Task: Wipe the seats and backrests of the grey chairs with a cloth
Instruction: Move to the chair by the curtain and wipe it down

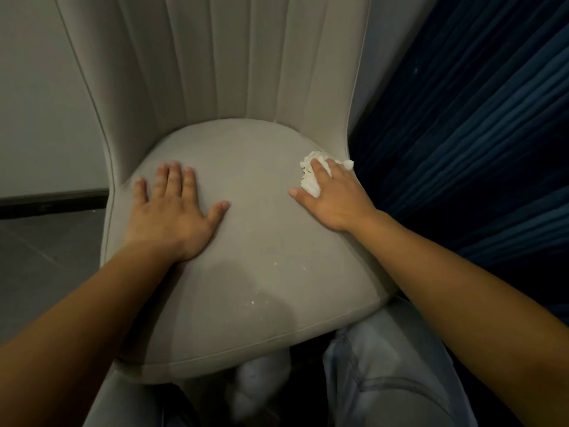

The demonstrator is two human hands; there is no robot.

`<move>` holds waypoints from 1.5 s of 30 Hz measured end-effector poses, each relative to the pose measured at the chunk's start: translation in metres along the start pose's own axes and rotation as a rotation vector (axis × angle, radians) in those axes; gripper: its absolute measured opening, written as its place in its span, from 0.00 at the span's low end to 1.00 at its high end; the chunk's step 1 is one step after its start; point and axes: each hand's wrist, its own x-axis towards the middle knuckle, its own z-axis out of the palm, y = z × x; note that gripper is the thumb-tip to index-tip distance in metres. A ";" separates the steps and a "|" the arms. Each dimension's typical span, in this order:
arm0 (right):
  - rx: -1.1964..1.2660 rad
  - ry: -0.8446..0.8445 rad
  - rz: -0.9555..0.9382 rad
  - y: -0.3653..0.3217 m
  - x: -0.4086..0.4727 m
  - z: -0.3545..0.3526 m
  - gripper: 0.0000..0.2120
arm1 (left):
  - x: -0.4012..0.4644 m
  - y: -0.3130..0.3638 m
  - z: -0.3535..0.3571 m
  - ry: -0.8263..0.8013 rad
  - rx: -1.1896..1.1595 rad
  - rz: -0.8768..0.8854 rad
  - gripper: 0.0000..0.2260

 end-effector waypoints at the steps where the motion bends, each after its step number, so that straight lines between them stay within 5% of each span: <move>1: -0.001 -0.017 -0.005 -0.002 0.008 -0.001 0.49 | 0.000 0.000 0.000 0.004 -0.001 -0.001 0.45; 12: 0.042 -0.086 -0.211 -0.040 0.102 -0.012 0.36 | 0.005 -0.002 0.003 0.017 -0.023 0.031 0.43; 24: -0.085 -0.201 -0.630 -0.056 -0.125 0.002 0.44 | 0.019 -0.025 -0.004 -0.101 0.009 0.243 0.34; 30: -0.066 -0.121 -0.749 -0.104 -0.188 0.024 0.40 | 0.031 -0.051 -0.019 -0.081 0.068 0.318 0.30; 33: -0.125 -0.078 -0.680 -0.100 -0.178 0.027 0.37 | 0.044 -0.073 -0.040 0.110 0.074 0.286 0.24; 38: -0.165 -0.063 -0.257 -0.045 -0.122 0.012 0.42 | 0.024 -0.068 -0.036 0.579 0.165 0.592 0.20; 40: -0.132 -0.080 -0.138 -0.026 -0.092 0.006 0.44 | 0.047 -0.090 -0.045 0.698 0.208 0.383 0.27; 42: -0.071 -0.096 -0.068 -0.026 -0.066 0.006 0.46 | 0.077 -0.122 -0.054 0.732 0.150 -0.030 0.31; 45: 0.021 -0.093 -0.023 -0.059 -0.037 0.013 0.50 | 0.100 -0.161 -0.070 0.558 -0.078 -0.442 0.37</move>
